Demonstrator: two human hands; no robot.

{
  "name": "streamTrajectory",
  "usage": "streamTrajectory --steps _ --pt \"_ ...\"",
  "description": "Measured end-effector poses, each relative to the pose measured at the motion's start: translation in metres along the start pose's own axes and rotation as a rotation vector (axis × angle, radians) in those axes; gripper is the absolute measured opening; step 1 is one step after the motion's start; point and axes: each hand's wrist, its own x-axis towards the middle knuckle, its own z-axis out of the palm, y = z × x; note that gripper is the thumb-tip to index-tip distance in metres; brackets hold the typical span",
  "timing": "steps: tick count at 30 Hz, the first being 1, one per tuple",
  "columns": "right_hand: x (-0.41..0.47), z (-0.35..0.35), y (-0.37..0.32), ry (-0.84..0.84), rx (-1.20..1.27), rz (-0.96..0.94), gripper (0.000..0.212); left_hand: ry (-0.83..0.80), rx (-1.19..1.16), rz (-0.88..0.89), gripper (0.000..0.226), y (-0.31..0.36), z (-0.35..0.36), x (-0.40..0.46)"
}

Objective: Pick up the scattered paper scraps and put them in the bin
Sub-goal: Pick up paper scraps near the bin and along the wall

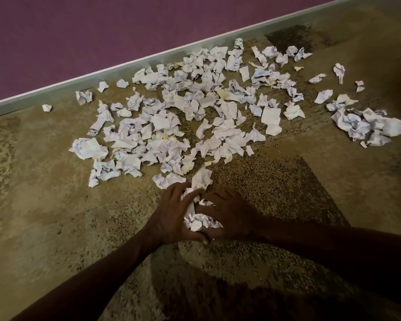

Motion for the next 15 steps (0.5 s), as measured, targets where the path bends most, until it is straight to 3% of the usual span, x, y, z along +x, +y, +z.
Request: streamTrajectory --steps 4,9,12,15 --pt "0.0 0.005 0.001 0.005 -0.064 -0.043 0.056 0.091 0.065 0.082 0.079 -0.001 0.002 -0.004" --pt "0.004 -0.009 0.015 -0.03 0.044 -0.022 0.047 0.135 0.134 0.084 0.054 0.003 0.005 -0.003" --pt "0.003 -0.029 0.032 -0.12 0.136 0.097 0.043 0.115 0.21 0.063 0.043 0.007 0.002 0.005" --pt "-0.005 -0.053 0.049 -0.062 0.305 0.329 0.042 0.043 0.251 0.07 0.042 0.009 -0.004 0.019"
